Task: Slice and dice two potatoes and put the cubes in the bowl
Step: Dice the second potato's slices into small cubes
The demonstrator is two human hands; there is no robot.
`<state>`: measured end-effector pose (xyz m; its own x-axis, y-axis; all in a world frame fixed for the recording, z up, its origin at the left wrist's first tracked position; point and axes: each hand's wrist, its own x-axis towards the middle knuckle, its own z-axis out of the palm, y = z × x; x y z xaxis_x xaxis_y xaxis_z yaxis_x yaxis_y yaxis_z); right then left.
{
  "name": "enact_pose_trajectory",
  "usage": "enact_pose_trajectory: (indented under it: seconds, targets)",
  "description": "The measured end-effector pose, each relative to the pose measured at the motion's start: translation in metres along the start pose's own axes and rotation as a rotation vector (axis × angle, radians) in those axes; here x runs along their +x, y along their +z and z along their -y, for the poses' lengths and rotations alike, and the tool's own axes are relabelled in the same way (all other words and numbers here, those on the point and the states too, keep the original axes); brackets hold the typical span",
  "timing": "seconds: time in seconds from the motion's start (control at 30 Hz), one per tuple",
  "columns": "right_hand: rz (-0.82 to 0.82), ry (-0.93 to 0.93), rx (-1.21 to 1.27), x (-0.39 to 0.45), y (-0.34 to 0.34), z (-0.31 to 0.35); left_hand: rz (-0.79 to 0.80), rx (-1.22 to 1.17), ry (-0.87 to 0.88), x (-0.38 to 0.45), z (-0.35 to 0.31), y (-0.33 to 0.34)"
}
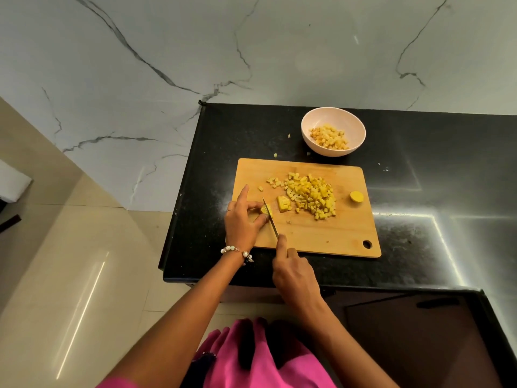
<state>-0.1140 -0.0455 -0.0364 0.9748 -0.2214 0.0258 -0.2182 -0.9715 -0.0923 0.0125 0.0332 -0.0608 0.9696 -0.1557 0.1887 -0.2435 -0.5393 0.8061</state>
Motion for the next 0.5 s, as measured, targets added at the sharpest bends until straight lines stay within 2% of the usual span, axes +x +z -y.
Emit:
enact_pose_trajectory:
  seconds: [0.5]
  targets:
    - [-0.01, 0.004, -0.014, -0.011, 0.002, -0.009, 0.021, 0.009, -0.014, 0.003, 0.001, 0.001]
